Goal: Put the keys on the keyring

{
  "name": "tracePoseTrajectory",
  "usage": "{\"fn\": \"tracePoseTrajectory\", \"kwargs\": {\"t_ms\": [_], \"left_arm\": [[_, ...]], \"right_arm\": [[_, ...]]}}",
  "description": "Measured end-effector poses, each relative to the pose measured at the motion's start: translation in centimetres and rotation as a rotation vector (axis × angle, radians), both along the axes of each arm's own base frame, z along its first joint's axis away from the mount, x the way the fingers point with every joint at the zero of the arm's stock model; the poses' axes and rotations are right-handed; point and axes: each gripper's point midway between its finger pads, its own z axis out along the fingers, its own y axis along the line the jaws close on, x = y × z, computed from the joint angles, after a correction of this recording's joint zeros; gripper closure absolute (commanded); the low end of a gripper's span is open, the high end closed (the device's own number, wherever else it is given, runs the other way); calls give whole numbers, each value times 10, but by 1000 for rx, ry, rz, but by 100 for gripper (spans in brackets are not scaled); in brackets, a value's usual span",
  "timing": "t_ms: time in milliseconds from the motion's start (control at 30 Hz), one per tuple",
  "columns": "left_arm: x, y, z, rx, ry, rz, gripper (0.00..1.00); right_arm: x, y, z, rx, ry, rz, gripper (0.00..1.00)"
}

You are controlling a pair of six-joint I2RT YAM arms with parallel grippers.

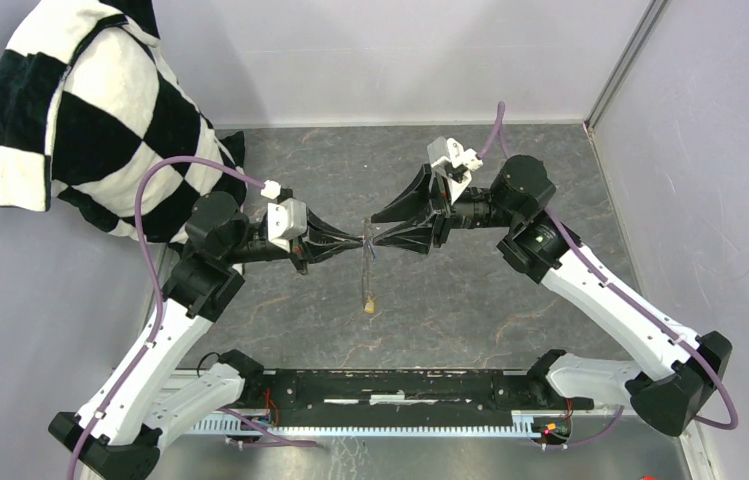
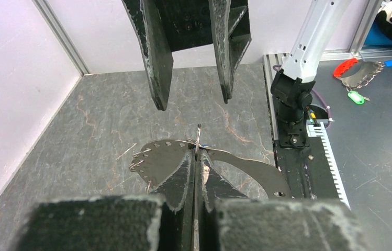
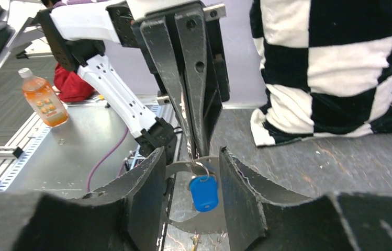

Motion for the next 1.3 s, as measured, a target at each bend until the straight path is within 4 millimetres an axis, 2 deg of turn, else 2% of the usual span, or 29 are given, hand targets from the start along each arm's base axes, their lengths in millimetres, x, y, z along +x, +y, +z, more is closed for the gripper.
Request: {"fn": "tracePoseTrajectory", "kwargs": {"t_ms": [167,433,500,633,667,733,767,833,933,1000,1133,1300], "left_arm": [[0,0,-2,5,9,0,98],[0,0,-2,5,9,0,98],[0,0,-2,5,9,0,98],[0,0,-1,4,6,-2,98],[0,0,-1,3,5,-2,98],[-1,0,-2,6,10,-4,98],[-1,0,-2,7,12,-5,96],[-1,0,-4,12,20,-7,78],[-1,0,-9,38,13,-11,58],[0,1,-11,76,-8,-20,53],[4,4,-19,166,-43,-34,55],[7,7,-36,275,-53,-65,71]], "right_arm": [[-4,4,5,32,1,48,56],[-6,13,-6,12,23,78,60],[-6,15,-9,6,22,81,66],[-5,16,-14,-7,20,82,96],[-4,16,-15,-10,19,81,100],[-4,17,-16,-13,15,81,100],[-3,17,-17,-15,12,80,100],[-3,17,-19,-27,6,79,100],[0,18,-23,-65,5,59,100],[4,19,-29,-110,8,38,100],[13,21,-44,-207,6,-4,100],[12,26,-63,-331,-3,-23,100]]}}
